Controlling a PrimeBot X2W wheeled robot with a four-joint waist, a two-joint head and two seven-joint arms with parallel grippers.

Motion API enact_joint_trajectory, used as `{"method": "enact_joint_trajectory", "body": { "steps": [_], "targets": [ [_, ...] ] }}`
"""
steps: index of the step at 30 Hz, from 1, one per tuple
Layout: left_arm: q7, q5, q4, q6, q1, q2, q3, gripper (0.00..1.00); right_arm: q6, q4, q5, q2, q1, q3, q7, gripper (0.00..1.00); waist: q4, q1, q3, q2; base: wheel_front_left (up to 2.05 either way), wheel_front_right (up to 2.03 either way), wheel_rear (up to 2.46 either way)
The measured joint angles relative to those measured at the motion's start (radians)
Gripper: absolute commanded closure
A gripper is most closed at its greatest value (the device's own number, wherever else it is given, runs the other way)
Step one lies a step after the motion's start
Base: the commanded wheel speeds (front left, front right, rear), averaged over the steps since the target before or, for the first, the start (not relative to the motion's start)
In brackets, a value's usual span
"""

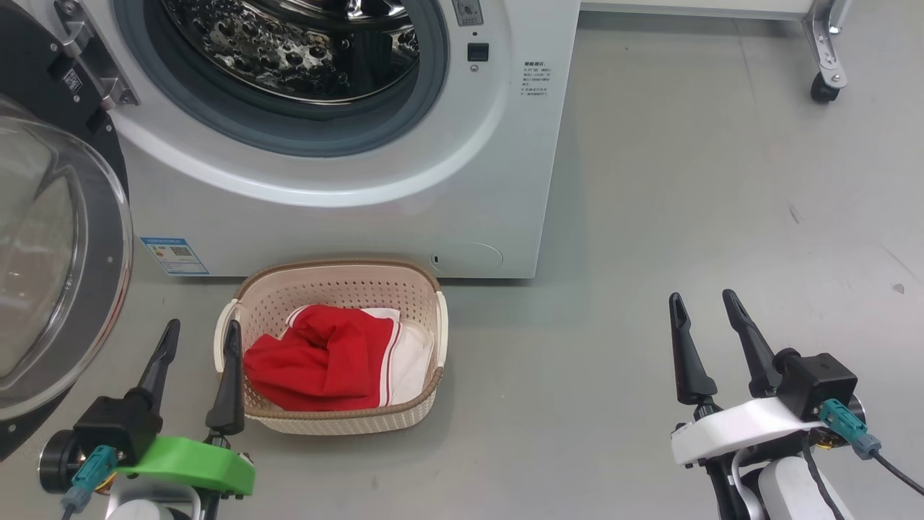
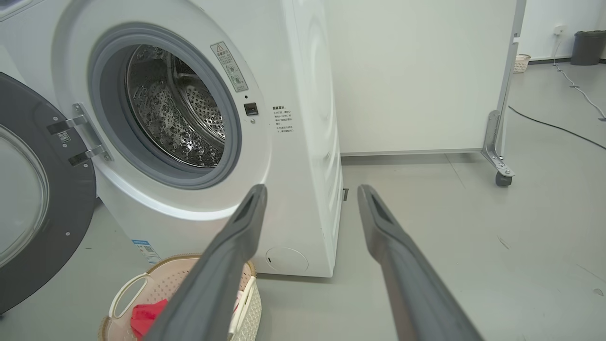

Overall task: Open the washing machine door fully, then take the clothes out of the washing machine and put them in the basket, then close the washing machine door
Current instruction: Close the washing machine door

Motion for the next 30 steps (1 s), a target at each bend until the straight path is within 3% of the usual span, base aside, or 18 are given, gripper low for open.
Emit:
{"method": "enact_joint_trajectory", "body": {
  "steps": [30],
  "targets": [
    [0.0,0.002,-0.002,0.0,0.0,0.0,-0.001,0.0,0.0,0.002,0.011,0.0,0.0,0.002,0.0,0.0,-0.002,0.0,0.004,0.0,-0.36,0.36,0.0]
  ]
}}
